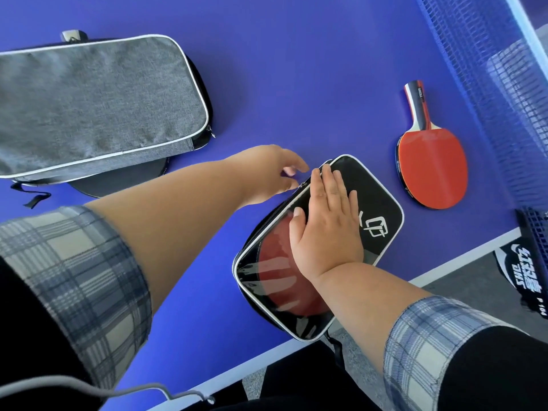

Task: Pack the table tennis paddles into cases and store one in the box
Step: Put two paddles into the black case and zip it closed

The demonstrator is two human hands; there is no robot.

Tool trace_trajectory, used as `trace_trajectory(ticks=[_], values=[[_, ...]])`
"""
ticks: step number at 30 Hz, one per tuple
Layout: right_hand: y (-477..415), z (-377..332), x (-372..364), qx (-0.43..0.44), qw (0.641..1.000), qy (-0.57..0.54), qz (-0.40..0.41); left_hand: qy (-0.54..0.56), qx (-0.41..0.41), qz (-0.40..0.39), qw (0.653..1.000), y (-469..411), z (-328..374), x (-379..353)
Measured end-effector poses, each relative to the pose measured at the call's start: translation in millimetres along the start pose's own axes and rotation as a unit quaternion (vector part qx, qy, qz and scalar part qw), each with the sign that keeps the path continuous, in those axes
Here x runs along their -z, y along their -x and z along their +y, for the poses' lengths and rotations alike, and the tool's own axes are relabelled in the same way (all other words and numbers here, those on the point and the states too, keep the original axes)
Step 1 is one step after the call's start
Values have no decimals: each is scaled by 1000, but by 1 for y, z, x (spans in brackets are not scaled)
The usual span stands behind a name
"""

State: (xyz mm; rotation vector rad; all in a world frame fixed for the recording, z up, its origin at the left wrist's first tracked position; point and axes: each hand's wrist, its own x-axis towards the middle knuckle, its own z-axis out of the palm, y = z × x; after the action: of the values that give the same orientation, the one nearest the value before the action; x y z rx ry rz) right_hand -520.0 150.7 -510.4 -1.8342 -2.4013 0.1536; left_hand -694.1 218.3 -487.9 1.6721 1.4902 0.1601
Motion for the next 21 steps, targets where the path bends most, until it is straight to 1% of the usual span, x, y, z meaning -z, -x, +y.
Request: trace_trajectory(ticks=[2,3,8,11,13,17,21], values=[[0,-1,0,0,1000,-2,-3,-81,-57,-8,995,-5,5,1],[0,-1,1,0,1000,-3,-3,-104,-69,-13,992,-6,7,0],[0,0,1,1,1000,0,-6,-186,-81,-1,979,0,0,-3],[0,0,1,3,1000,2,-10,-209,-88,12,974,5,-6,2],[0,0,1,3,1000,-1,-11,-217,-87,4,972,12,-8,5],[0,0,2,3,1000,-5,-12,-208,-70,-10,976,34,-16,2],[0,1,5,28,999,-5,-20,-181,-53,20,982,50,-28,-11]])
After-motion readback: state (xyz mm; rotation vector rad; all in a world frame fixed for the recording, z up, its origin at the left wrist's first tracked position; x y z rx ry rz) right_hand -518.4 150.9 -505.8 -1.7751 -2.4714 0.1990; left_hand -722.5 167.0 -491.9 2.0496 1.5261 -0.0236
